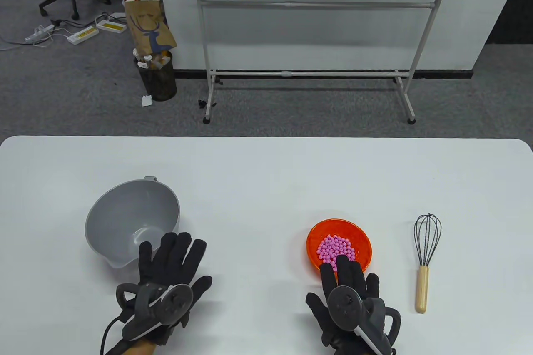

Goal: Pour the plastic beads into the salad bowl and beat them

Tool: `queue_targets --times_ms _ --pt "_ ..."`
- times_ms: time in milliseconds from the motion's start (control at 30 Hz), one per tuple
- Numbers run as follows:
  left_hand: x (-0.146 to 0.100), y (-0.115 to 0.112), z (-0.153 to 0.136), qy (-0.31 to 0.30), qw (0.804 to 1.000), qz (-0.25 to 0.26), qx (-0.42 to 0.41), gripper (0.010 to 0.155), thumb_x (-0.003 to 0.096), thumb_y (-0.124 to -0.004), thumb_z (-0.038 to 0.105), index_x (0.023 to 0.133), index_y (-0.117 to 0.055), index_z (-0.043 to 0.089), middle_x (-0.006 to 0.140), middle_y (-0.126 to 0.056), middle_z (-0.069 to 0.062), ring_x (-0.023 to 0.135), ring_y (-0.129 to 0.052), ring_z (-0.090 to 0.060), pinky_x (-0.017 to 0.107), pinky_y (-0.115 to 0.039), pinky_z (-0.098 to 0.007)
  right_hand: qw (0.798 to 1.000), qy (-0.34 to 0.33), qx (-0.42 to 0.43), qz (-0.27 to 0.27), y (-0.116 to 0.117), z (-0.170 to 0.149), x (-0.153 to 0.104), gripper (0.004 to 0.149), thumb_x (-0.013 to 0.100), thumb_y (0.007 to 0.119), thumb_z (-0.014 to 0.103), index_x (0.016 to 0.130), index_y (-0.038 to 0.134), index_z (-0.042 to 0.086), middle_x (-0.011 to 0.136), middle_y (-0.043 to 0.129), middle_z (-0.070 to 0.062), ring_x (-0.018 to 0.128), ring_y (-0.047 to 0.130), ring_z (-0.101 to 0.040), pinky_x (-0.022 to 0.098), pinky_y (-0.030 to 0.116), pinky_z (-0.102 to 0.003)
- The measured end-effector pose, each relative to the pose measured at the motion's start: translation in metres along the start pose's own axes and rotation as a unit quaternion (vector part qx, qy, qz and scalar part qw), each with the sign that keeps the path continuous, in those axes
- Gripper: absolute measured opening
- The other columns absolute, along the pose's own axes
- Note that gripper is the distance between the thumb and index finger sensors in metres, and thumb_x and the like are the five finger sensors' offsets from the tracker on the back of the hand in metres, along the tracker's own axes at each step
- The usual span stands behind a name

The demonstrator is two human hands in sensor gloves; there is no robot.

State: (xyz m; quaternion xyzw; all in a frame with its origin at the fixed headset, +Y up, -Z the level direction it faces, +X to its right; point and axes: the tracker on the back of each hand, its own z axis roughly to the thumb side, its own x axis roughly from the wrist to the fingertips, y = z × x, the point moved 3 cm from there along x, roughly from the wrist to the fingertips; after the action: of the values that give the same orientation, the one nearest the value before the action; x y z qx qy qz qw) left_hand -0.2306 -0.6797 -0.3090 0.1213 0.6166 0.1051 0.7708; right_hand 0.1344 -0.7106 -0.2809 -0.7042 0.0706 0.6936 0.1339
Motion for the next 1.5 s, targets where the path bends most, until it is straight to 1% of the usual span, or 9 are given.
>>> queue_targets --times_ms 100,200,267,367,467,667,800,1167,1500 --pt "0.003 -0.003 -0.025 0.053 0.998 -0.001 0.018 0.078 0.0461 -0.075 0.064 0.111 -0.045 0.033 0.122 -0.053 -0.007 0.113 -0.054 -0.039 0.074 -0.033 -0.073 1.000 0.000 0.000 0.000 0.000 0.000 0.000 0.075 0.044 0.075 0.063 0.108 0.057 0.029 0.120 0.038 -0.005 0.115 0.043 -0.036 0.078 0.028 -0.065" --pt "0.004 -0.014 -0.047 0.101 0.994 -0.024 0.028 0.076 0.0471 -0.078 0.058 0.111 -0.047 0.031 0.121 -0.057 -0.006 0.112 -0.058 -0.039 0.073 -0.035 -0.074 1.000 0.002 0.001 0.000 0.001 -0.001 0.000 0.075 0.044 0.075 0.063 0.108 0.057 0.029 0.120 0.039 -0.005 0.115 0.043 -0.036 0.078 0.028 -0.065" --pt "0.005 -0.026 -0.058 0.121 0.991 -0.047 0.028 0.070 0.0480 -0.080 0.050 0.109 -0.051 0.030 0.114 -0.070 -0.003 0.106 -0.071 -0.037 0.073 -0.042 -0.074 1.000 0.004 0.001 0.002 0.001 -0.002 0.000 0.075 0.044 0.075 0.063 0.108 0.057 0.029 0.120 0.039 -0.006 0.114 0.043 -0.036 0.078 0.028 -0.065" --pt "0.006 -0.024 -0.059 0.129 0.991 -0.019 0.039 0.057 0.0491 -0.080 0.039 0.102 -0.061 0.033 0.097 -0.085 0.006 0.095 -0.084 -0.030 0.074 -0.048 -0.070 1.000 0.005 0.001 0.004 0.001 -0.003 0.000 0.075 0.044 0.075 0.063 0.108 0.057 0.029 0.120 0.039 -0.006 0.114 0.043 -0.036 0.078 0.028 -0.065" --pt "0.006 -0.025 -0.059 0.129 0.991 -0.012 0.035 0.054 0.0483 -0.080 0.037 0.100 -0.064 0.033 0.091 -0.088 0.010 0.091 -0.088 -0.027 0.073 -0.049 -0.069 1.000 0.007 0.002 0.005 0.001 -0.004 0.000 0.075 0.044 0.075 0.063 0.108 0.057 0.029 0.120 0.039 -0.006 0.114 0.043 -0.036 0.078 0.028 -0.065" --pt "0.004 -0.022 -0.058 0.117 0.993 0.005 0.031 0.052 0.0466 -0.082 0.036 0.097 -0.069 0.034 0.087 -0.092 0.010 0.079 -0.095 -0.020 0.073 -0.055 -0.066 1.000 0.010 0.005 0.004 0.000 -0.005 0.000 0.074 0.044 0.075 0.063 0.108 0.058 0.029 0.120 0.040 -0.006 0.114 0.044 -0.036 0.078 0.029 -0.065" --pt "0.002 -0.015 -0.044 0.090 0.996 0.016 0.022 0.053 0.0461 -0.082 0.036 0.097 -0.069 0.034 0.087 -0.092 0.010 0.077 -0.096 -0.019 0.072 -0.058 -0.066 1.000 0.011 0.007 0.003 0.000 -0.006 0.000 0.075 0.044 0.075 0.063 0.108 0.058 0.028 0.120 0.040 -0.007 0.114 0.044 -0.036 0.078 0.029 -0.065" --pt "-0.016 0.015 0.045 -0.058 0.996 0.058 -0.022 0.053 0.0459 -0.082 0.037 0.097 -0.070 0.034 0.087 -0.092 0.011 0.077 -0.097 -0.019 0.071 -0.061 -0.065 1.000 0.024 0.015 0.004 -0.001 -0.013 0.002 0.074 0.044 0.075 0.063 0.108 0.057 0.028 0.120 0.040 -0.006 0.114 0.044 -0.036 0.078 0.029 -0.065" --pt "-0.036 0.012 0.106 -0.174 0.982 0.058 -0.043 0.053 0.0459 -0.082 0.038 0.097 -0.069 0.035 0.087 -0.092 0.011 0.077 -0.097 -0.018 0.071 -0.063 -0.064 1.000 0.027 0.013 0.004 -0.001 -0.013 0.002 0.074 0.044 0.075 0.063 0.108 0.057 0.028 0.120 0.040 -0.006 0.114 0.044 -0.036 0.078 0.029 -0.065"
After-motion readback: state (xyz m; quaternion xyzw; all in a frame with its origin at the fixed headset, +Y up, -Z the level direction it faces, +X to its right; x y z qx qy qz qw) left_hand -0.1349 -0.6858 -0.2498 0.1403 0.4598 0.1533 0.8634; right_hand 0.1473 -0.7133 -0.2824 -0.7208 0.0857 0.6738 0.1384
